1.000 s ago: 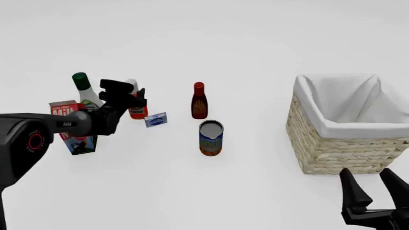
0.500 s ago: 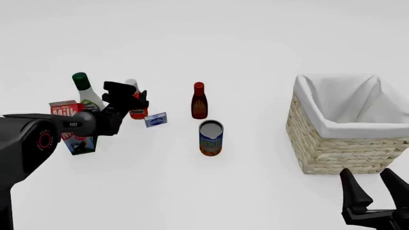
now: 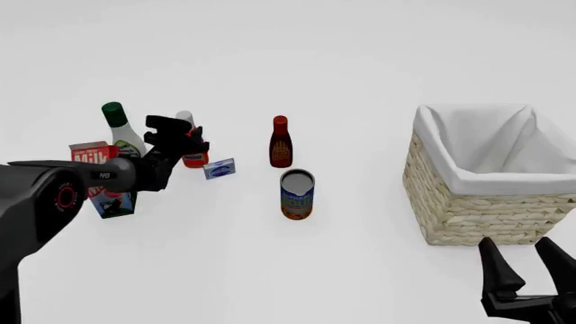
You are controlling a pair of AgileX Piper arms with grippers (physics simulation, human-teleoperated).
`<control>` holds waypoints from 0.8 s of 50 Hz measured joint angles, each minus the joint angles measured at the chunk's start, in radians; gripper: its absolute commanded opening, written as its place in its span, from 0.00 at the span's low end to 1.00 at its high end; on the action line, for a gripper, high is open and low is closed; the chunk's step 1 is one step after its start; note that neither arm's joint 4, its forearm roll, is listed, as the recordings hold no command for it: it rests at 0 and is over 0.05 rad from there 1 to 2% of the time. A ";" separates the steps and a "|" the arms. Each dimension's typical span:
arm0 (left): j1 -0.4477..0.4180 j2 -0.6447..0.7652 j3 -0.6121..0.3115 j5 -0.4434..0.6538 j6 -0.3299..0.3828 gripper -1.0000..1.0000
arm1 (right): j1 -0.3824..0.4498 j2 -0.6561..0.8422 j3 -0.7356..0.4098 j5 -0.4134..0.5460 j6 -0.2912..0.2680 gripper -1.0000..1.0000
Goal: Pick the ketchup and place it in the basket.
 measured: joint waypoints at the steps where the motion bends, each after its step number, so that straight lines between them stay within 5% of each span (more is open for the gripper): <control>1: -0.001 -0.002 0.004 -0.001 -0.002 0.00 | 0.000 0.000 0.000 0.000 0.000 1.00; 40: -0.013 -0.251 0.159 0.023 -0.006 0.00 | 0.013 -0.085 0.000 0.065 -0.019 1.00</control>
